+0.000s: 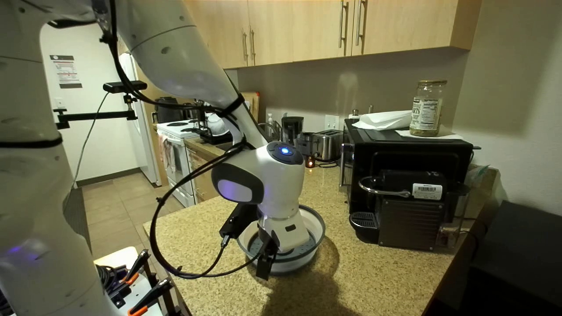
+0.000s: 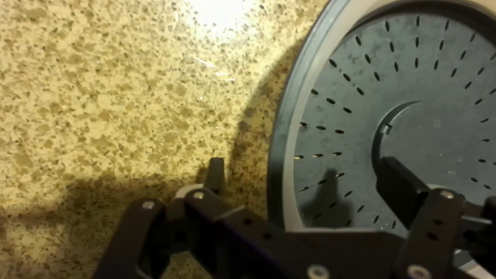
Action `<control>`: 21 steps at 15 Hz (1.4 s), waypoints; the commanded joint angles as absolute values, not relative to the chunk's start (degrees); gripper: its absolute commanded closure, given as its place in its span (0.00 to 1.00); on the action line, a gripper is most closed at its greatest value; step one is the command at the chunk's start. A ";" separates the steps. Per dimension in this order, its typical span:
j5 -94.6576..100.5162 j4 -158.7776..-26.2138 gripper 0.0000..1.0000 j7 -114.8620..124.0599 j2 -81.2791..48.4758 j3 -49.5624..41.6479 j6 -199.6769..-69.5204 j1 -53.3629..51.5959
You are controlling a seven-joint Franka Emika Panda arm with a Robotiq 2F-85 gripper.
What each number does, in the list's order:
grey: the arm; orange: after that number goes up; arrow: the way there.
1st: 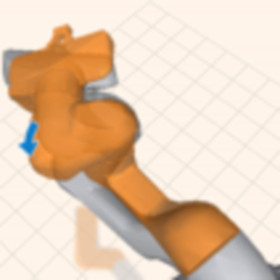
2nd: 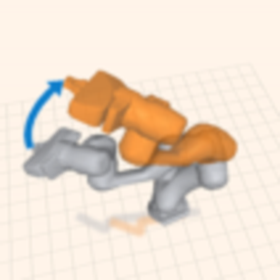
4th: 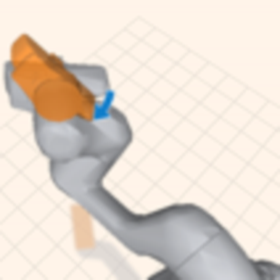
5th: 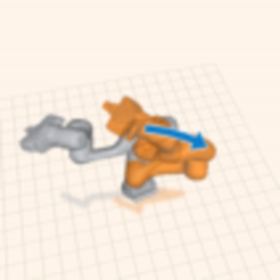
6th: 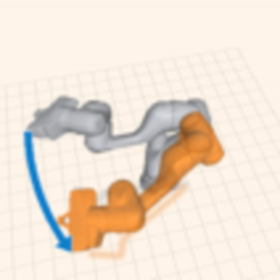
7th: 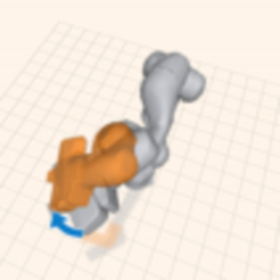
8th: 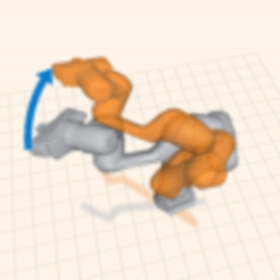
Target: Move the bowl
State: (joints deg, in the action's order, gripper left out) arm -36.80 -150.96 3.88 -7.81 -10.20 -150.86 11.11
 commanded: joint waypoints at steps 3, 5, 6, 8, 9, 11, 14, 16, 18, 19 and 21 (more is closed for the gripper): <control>-36.49 -150.96 0.00 4.12 -7.73 -9.87 -150.79 11.49; -36.49 -150.96 0.00 4.12 -7.73 -9.87 -150.79 11.49; -36.27 -150.84 0.00 4.02 -7.72 -10.08 -150.57 11.68; -36.35 -150.74 0.00 3.44 -6.97 -10.46 -150.00 12.17; -35.68 -150.70 0.00 3.92 -6.73 -10.81 -150.07 12.22; -34.93 -150.45 0.00 4.47 -6.58 -11.29 -150.49 12.17; -34.82 -150.26 0.00 5.12 -5.65 -11.71 -150.80 12.02; -33.49 -150.28 0.00 6.15 -5.13 -12.05 -151.45 11.72; -30.14 -150.34 0.00 8.42 -4.64 -12.69 -151.78 11.48; -27.97 -150.40 0.00 10.13 -4.33 -13.02 -151.79 11.44; -22.22 -150.24 0.00 14.62 -4.22 -13.87 -152.12 11.32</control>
